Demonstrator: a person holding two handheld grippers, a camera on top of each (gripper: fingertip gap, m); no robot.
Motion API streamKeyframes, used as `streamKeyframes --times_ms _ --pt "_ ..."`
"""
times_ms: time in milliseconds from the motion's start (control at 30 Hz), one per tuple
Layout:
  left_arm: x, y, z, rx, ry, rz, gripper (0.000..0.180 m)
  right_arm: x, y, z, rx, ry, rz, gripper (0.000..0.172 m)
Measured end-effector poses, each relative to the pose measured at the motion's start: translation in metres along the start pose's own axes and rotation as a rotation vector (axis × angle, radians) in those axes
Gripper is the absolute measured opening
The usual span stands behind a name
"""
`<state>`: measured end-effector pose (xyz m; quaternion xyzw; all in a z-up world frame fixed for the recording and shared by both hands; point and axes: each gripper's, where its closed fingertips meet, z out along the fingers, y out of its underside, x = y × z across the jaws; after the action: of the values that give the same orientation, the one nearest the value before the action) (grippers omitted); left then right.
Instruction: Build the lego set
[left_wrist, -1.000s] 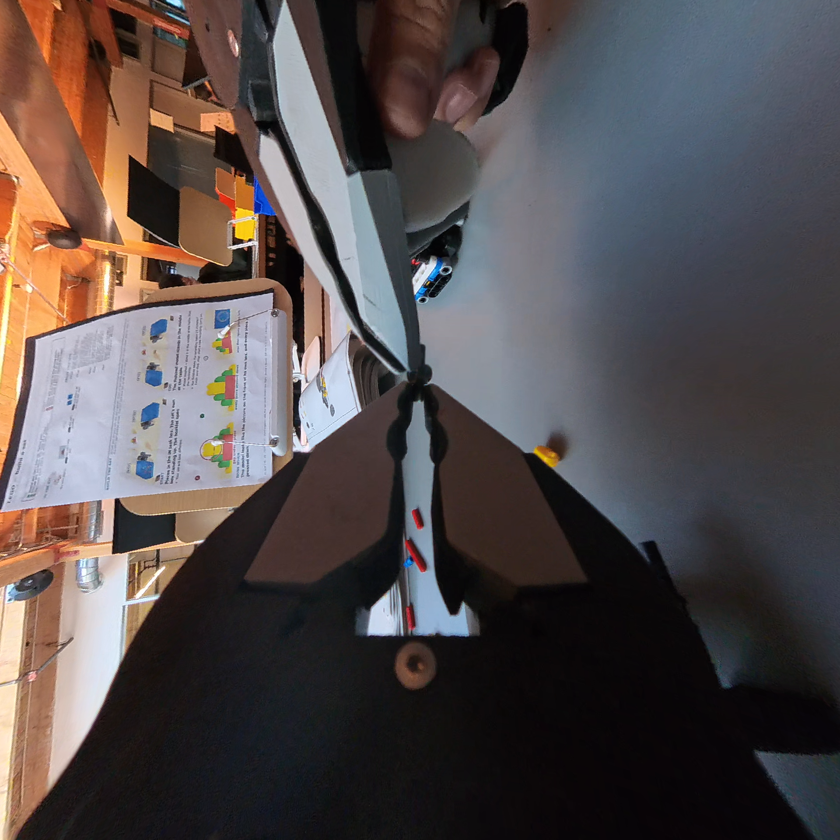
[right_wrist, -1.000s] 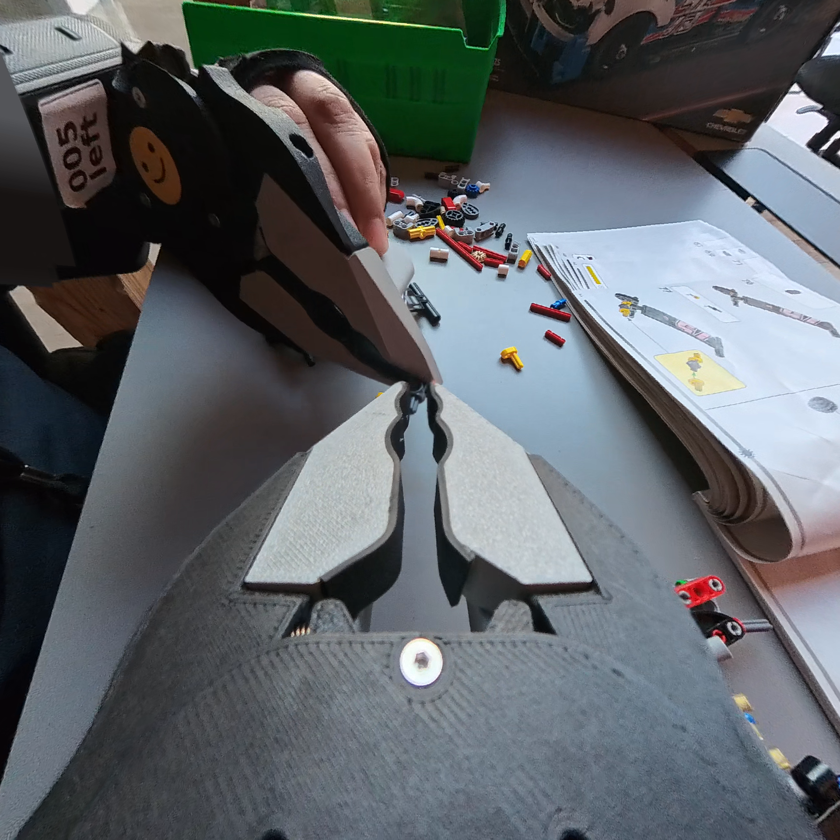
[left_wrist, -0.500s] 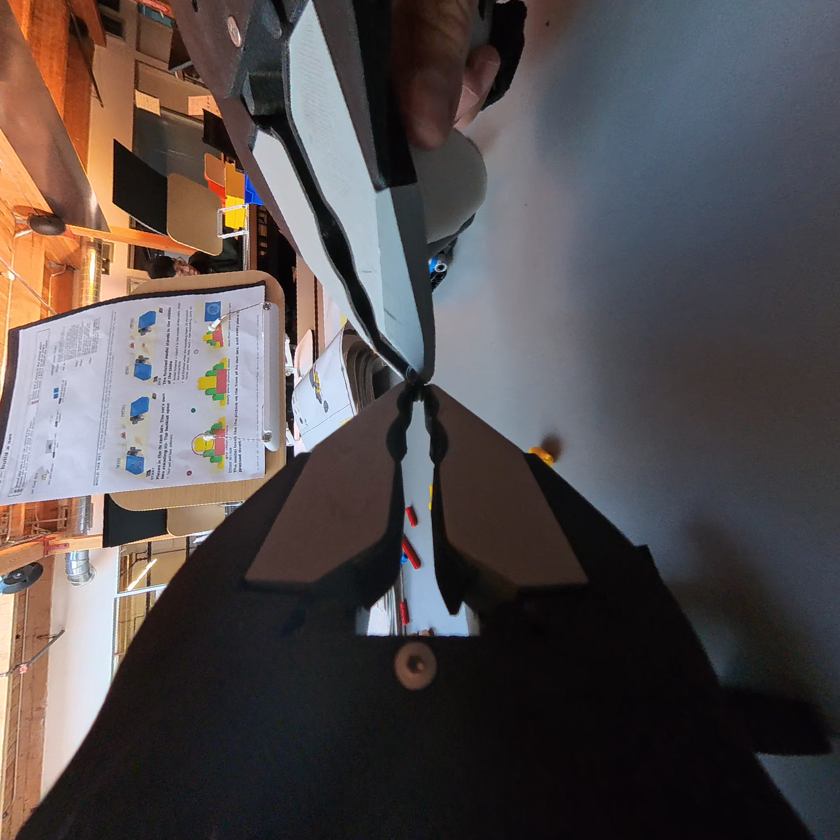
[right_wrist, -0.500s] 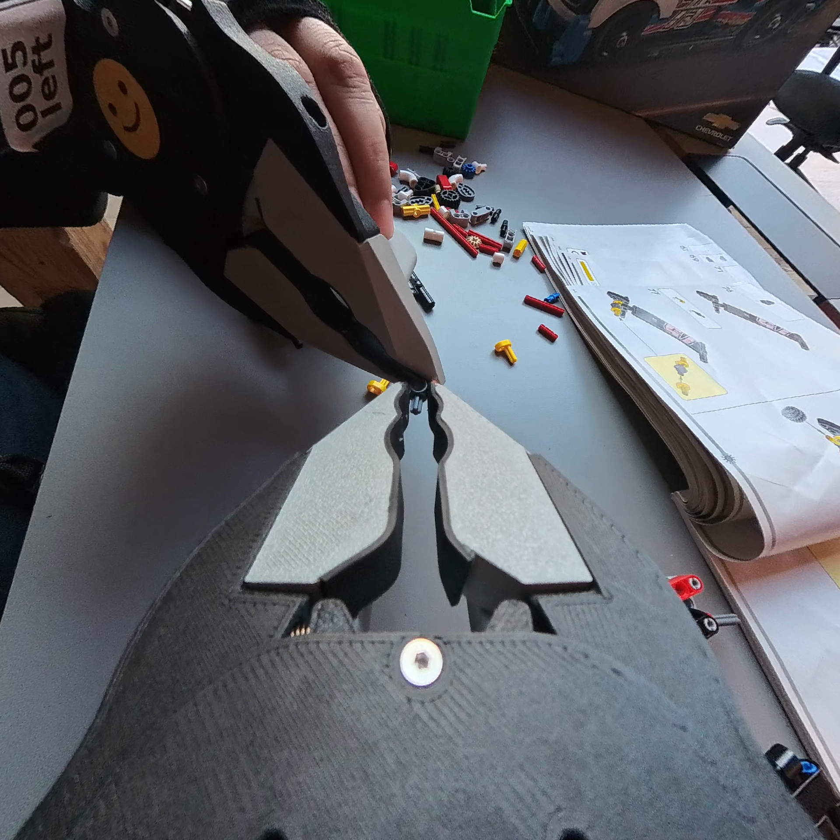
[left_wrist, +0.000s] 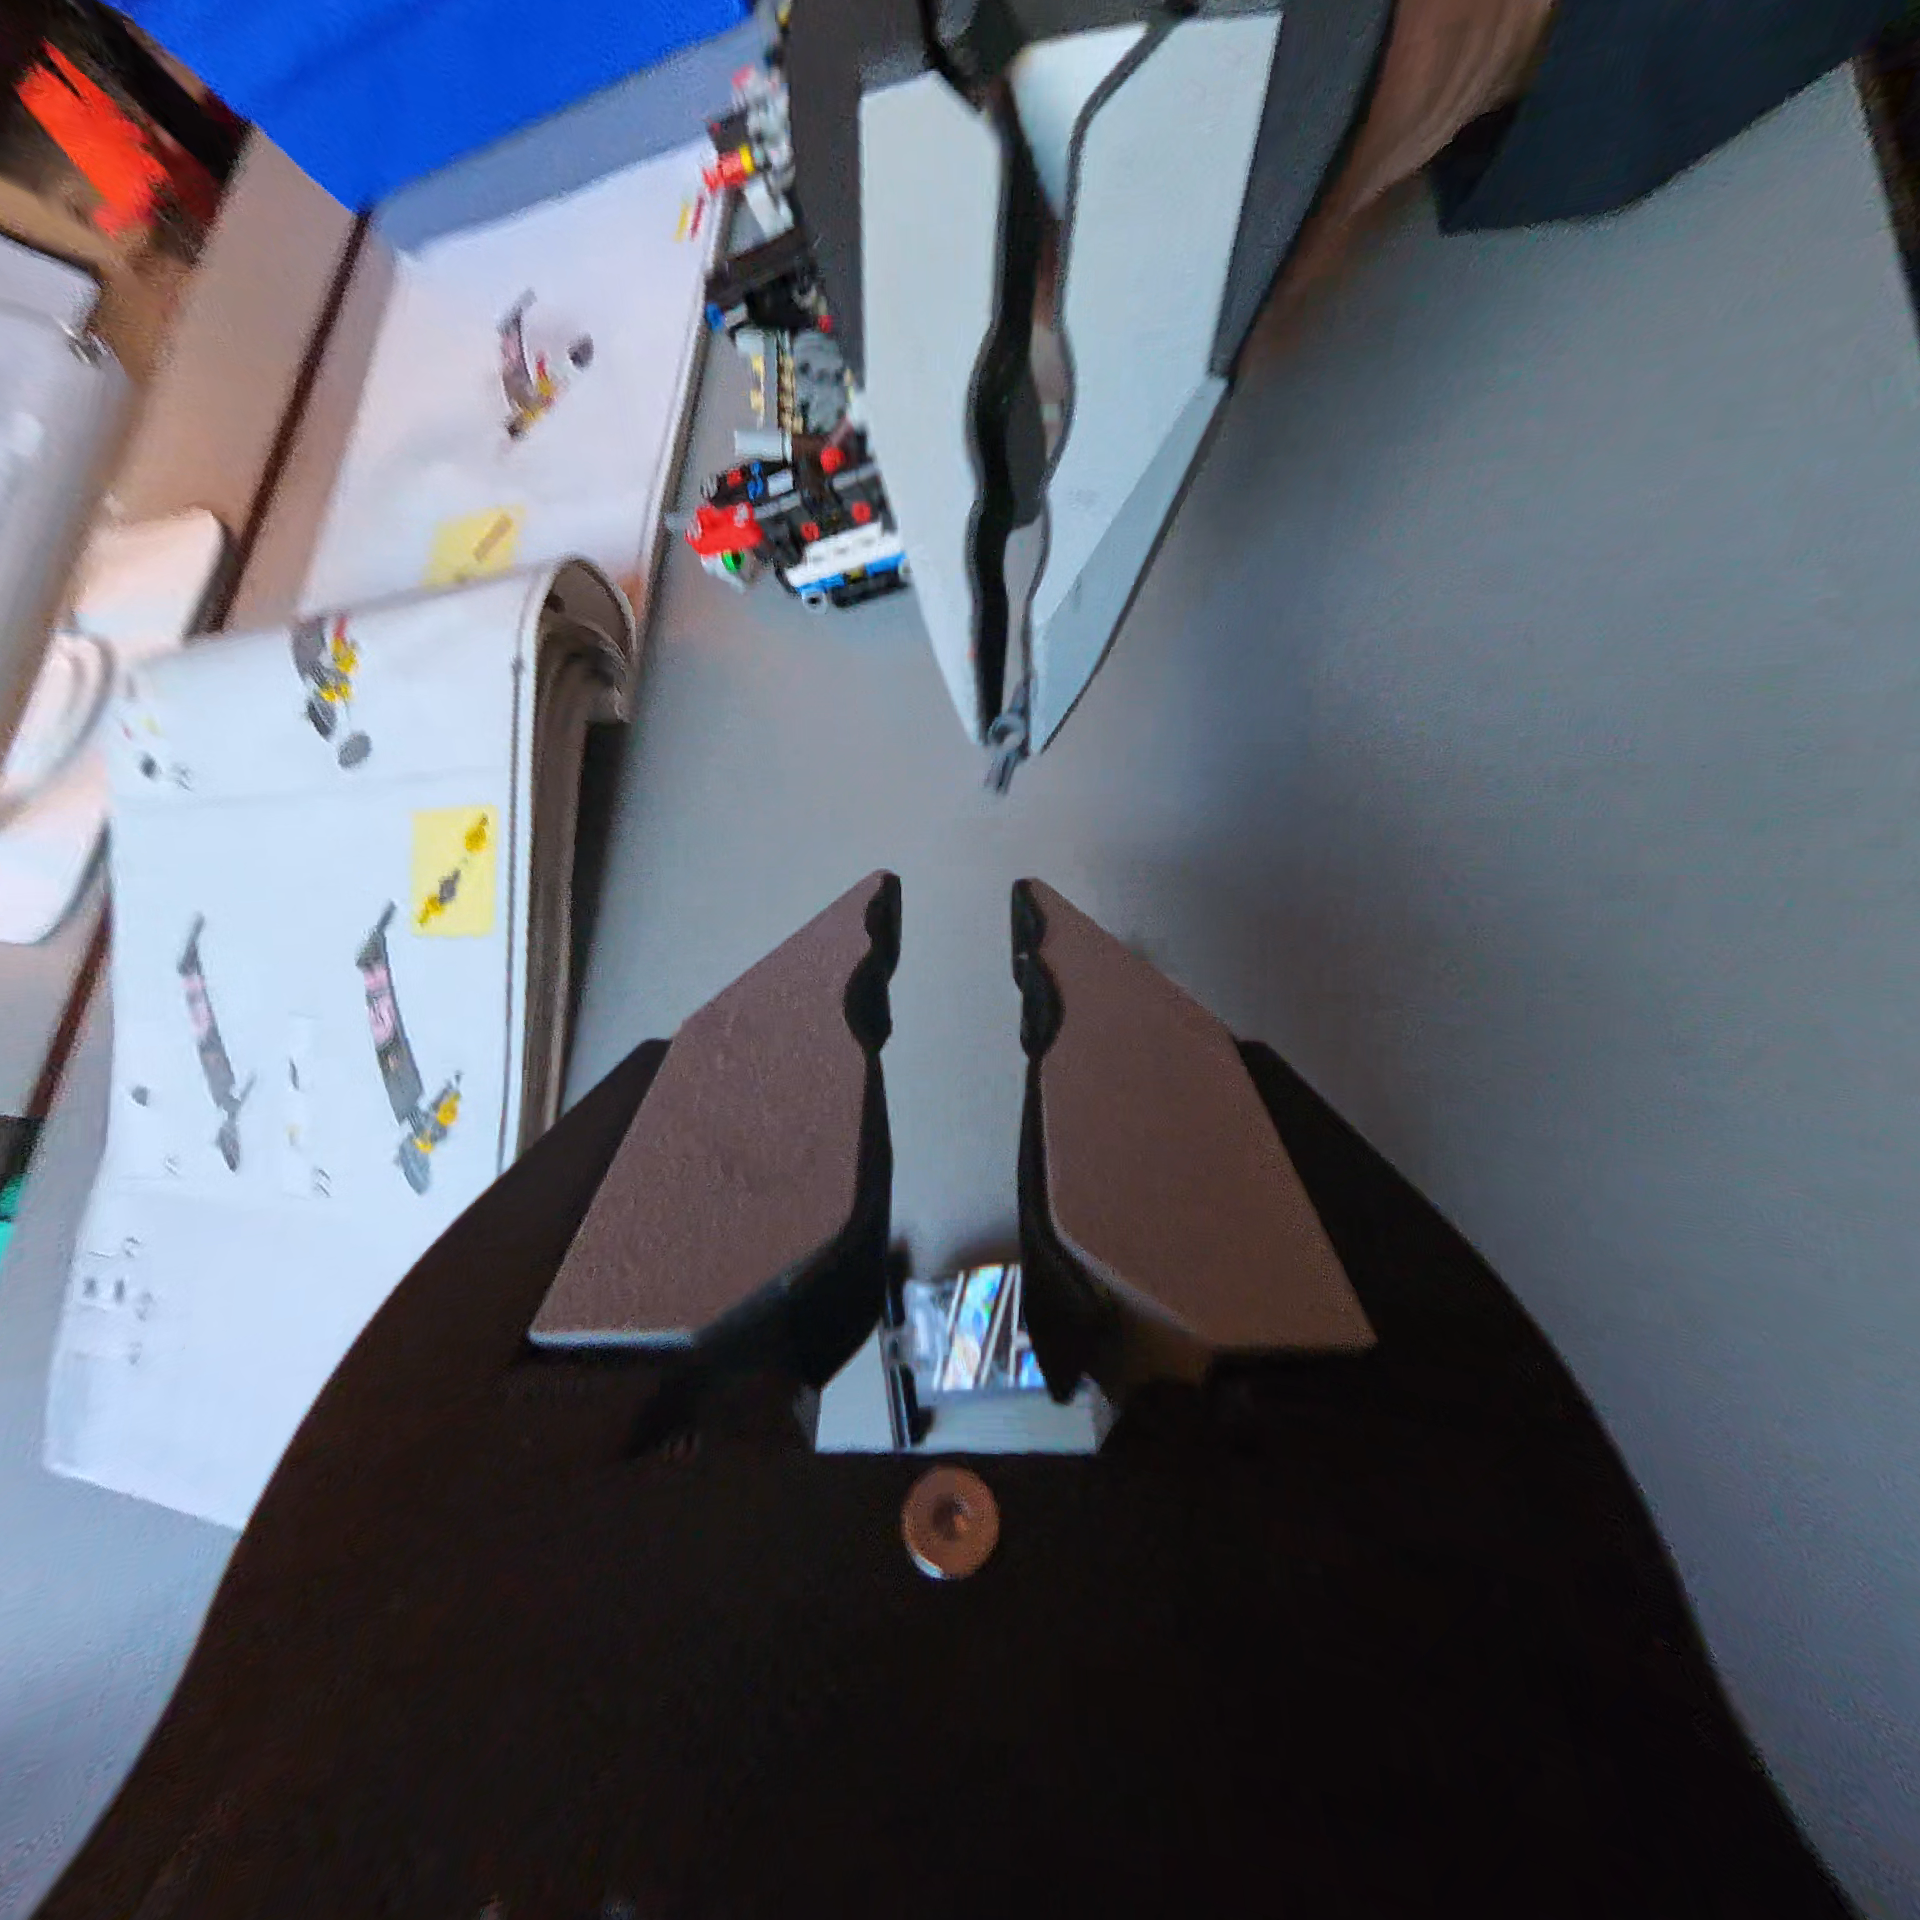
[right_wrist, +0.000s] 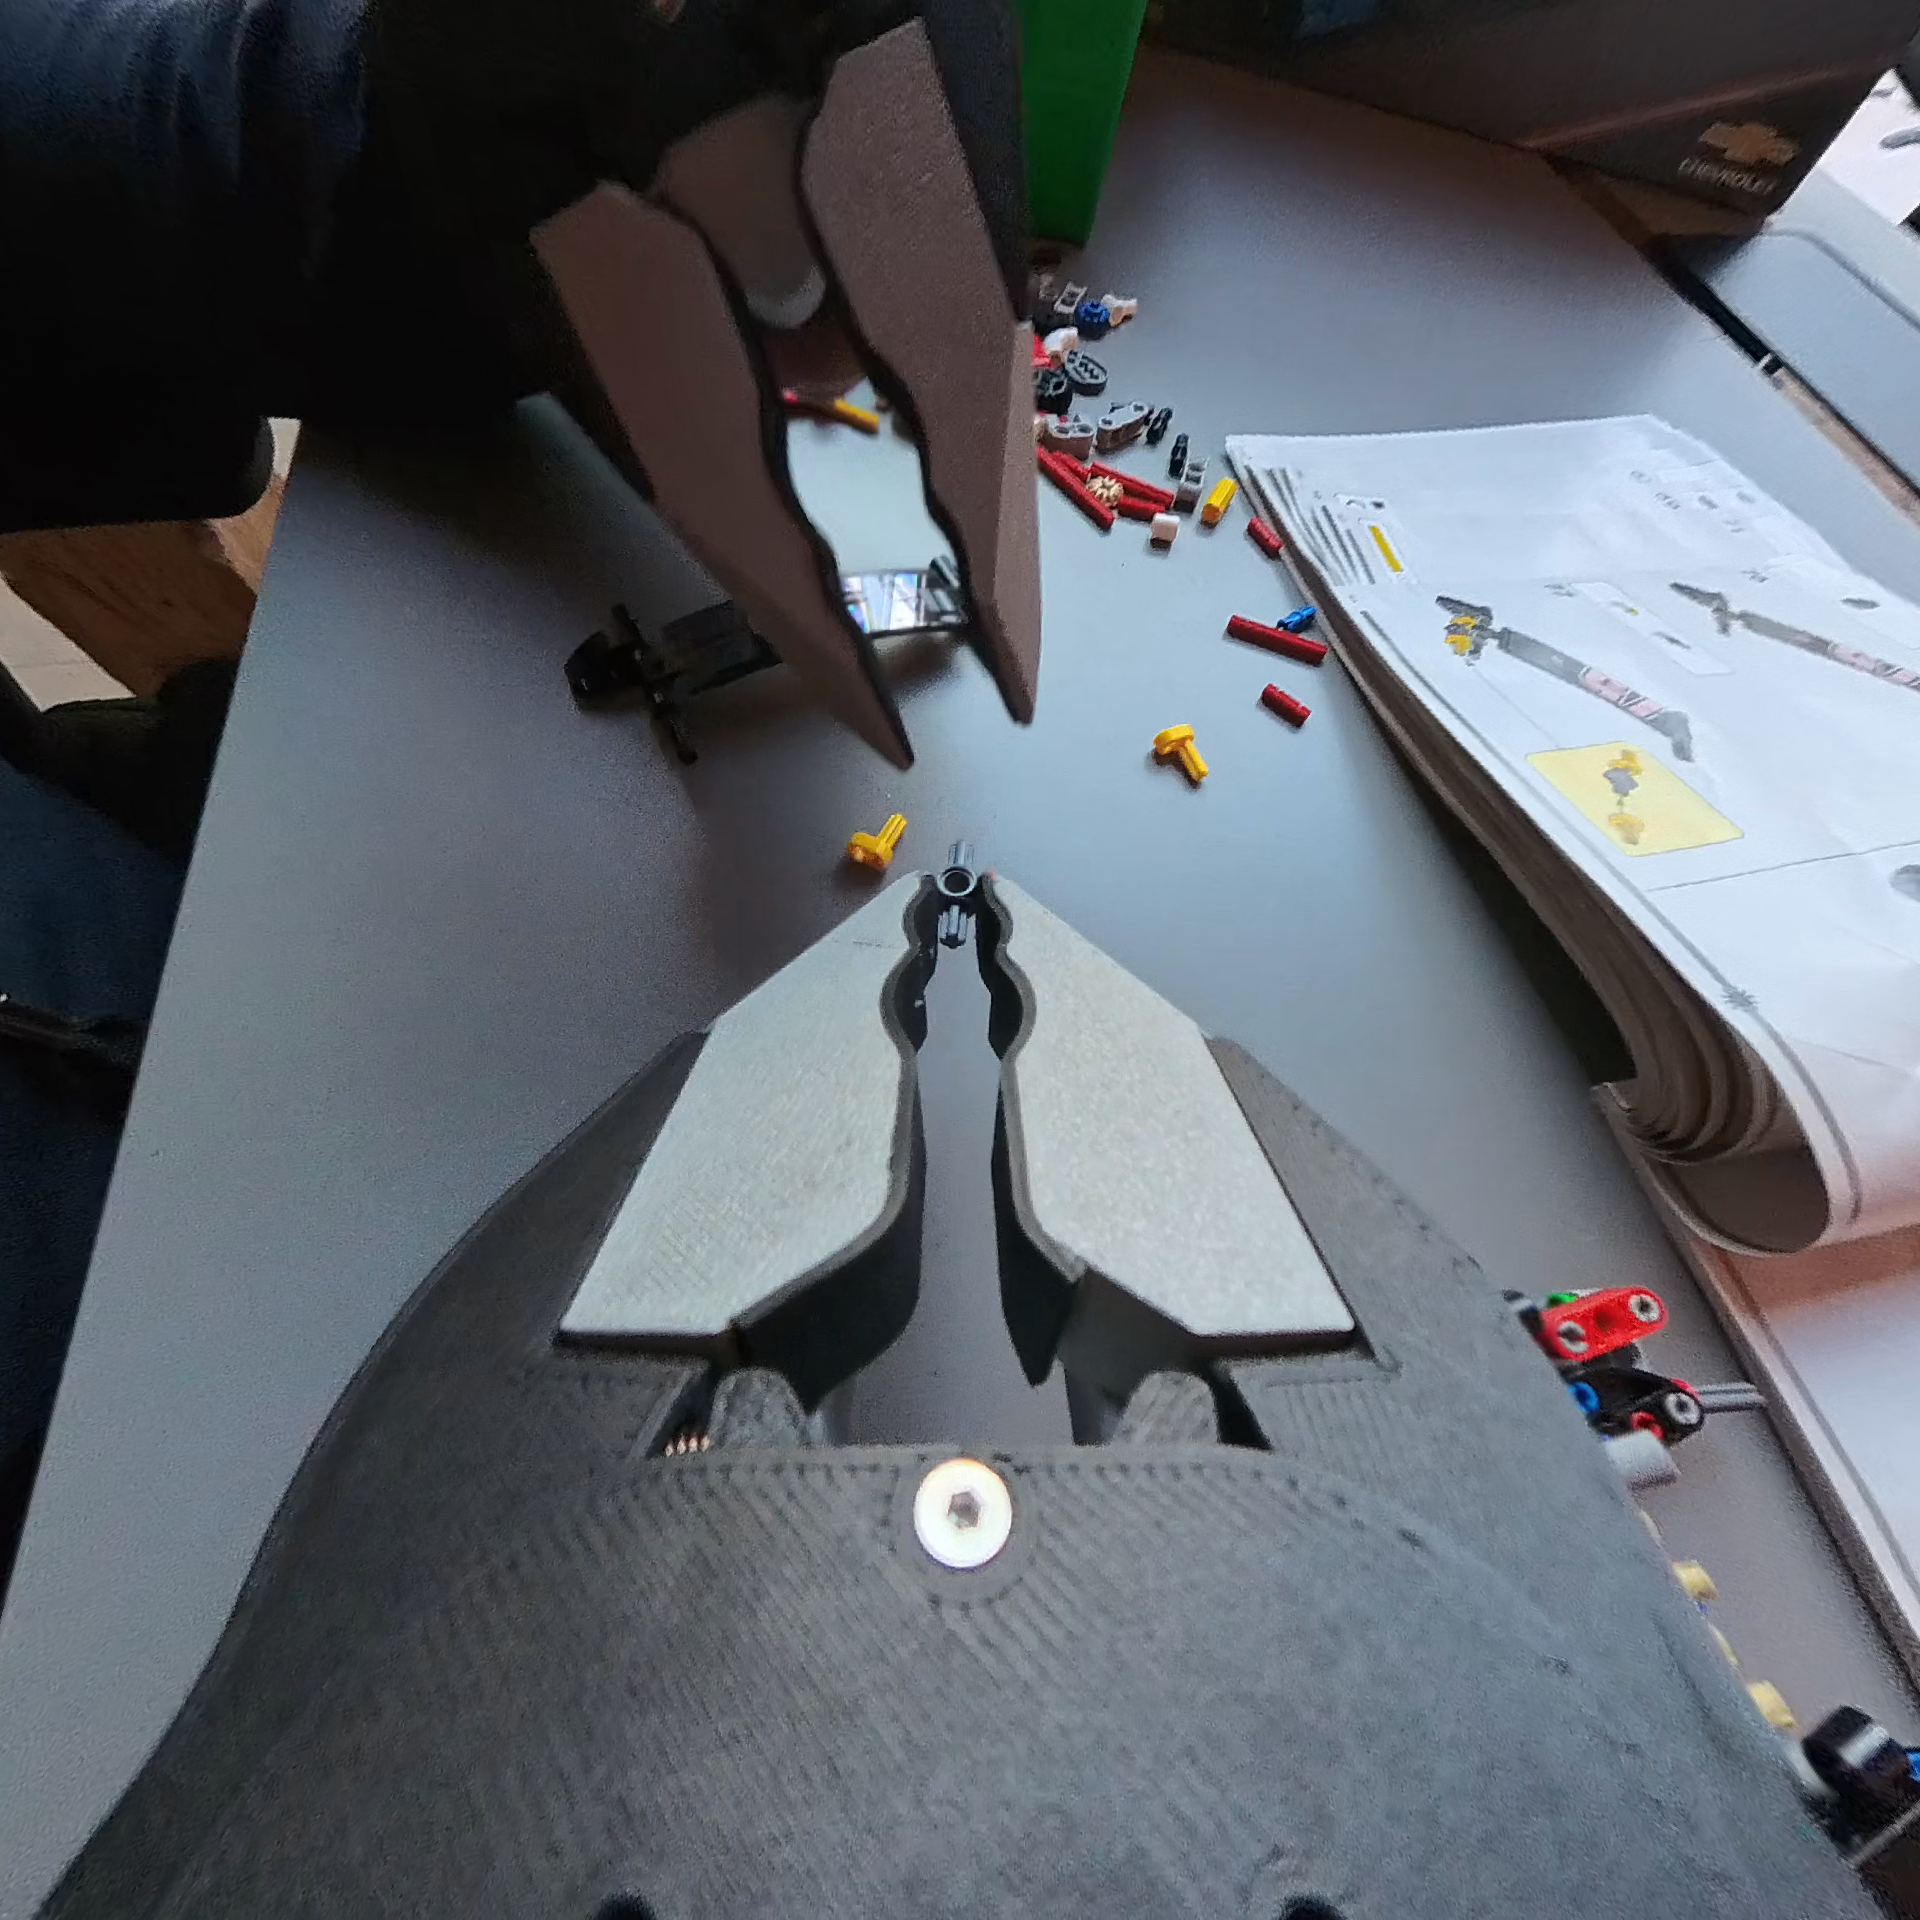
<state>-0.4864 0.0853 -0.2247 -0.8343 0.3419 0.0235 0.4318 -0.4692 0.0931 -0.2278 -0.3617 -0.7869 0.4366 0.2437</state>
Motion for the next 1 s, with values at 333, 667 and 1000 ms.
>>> streamKeyframes --times_ms 333,667,1000 --pt "0.019 0.035 0.005 -0.144 0.172 0.026 0.018 -0.023 0.027 0.02 -0.156 -0.147 0.073 0.004" --pt "0.03 0.034 0.021 -0.2 0.31 0.074 0.02 -0.025 0.028 0.02 -0.164 -0.162 0.095 0.005" --pt "0.028 0.024 0.027 -0.181 0.277 -0.064 0.022 -0.021 0.028 0.019 -0.156 -0.147 0.092 0.005"
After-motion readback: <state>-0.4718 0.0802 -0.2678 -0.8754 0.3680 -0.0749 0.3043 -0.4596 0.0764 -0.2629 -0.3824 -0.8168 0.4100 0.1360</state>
